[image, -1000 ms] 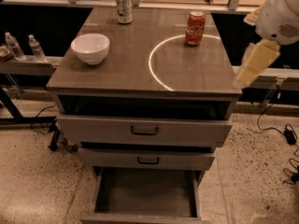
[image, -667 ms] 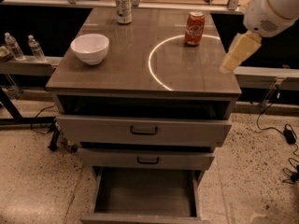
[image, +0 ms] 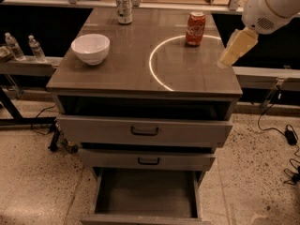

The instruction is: Place coke can into bottom drawer

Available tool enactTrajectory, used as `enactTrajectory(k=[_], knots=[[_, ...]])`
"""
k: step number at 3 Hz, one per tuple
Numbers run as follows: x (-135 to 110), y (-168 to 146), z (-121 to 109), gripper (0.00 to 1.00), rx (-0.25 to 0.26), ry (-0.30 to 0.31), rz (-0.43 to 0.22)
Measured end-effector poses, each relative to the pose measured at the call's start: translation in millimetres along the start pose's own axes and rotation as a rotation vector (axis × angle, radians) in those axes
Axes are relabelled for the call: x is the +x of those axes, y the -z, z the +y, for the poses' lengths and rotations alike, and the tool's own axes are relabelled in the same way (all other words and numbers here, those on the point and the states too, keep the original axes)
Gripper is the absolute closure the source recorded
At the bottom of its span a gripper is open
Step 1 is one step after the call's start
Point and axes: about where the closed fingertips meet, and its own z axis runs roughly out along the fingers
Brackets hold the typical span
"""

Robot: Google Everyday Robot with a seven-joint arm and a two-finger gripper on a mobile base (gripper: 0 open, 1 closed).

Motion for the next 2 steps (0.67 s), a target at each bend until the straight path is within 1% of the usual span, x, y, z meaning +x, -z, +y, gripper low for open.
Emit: enactTrajectory(k=[1,2], knots=[[-5.9,-19.7,-3.6,0.0,0.026,-0.025,-0.011],[-24.2,-76.5,-30.5,0.0,0.065,-0.114,-0.094]])
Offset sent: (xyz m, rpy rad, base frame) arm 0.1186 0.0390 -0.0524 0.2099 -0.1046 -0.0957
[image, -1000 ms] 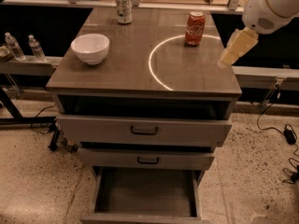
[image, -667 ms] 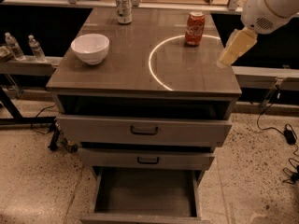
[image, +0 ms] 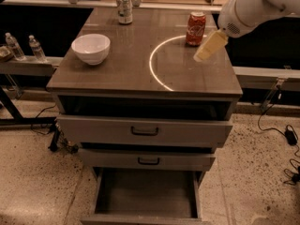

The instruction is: Place coke can into bottom drawer

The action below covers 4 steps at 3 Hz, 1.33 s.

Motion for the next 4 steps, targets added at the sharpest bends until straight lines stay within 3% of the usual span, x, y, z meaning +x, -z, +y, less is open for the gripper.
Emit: enactTrajectory(k=[1,2,3,4], knots=[[-3.3,-44.2,-19.2,0.0,0.019,-0.07,-0.05],[6.1,-82.3,-54.8,0.0,0.082,-0.179,-0.091],[11.6,-120.3,-89.5,0.0,0.124,-0.339,-0.165],[7.1,-140.5,-99.8,0.0,0.115,-0.422,-0.209]])
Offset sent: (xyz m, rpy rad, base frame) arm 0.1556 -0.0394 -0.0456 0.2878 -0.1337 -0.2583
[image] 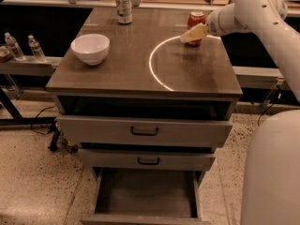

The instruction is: Place coke can into bottom drawer

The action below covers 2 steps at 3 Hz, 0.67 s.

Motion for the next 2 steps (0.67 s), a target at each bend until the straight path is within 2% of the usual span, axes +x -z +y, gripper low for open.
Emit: enactTrajectory(k=[1,2], knots=[[-2.8,-14.6,2.5,0.18,-0.038,-0.066,-0.02],[-11.6,-15.4,5.5,0.41,-0.073,-0.099,-0.051]])
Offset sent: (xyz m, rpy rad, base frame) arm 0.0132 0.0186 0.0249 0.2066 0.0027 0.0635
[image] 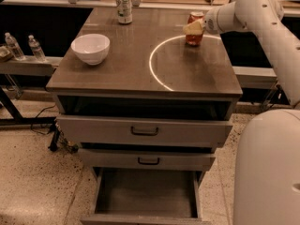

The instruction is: Place coke can into bottom drawer

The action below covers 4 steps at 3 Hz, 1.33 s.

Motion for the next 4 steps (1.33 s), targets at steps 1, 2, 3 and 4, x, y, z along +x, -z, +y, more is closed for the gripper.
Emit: enactTrajectory(k=[1,2,3,4], knots=[[-17.1,14.2,19.6,0.72,-0.078,0.014,-0.053],[-30.4,39.1,37.8,0.95,-0.171,0.004,-0.134],[-28.2,88.5,50.1,1.0,-0.278,-0.009,-0.197],[8.7,171.3,52.7,1.0,-0.415,-0.035,-0.215]])
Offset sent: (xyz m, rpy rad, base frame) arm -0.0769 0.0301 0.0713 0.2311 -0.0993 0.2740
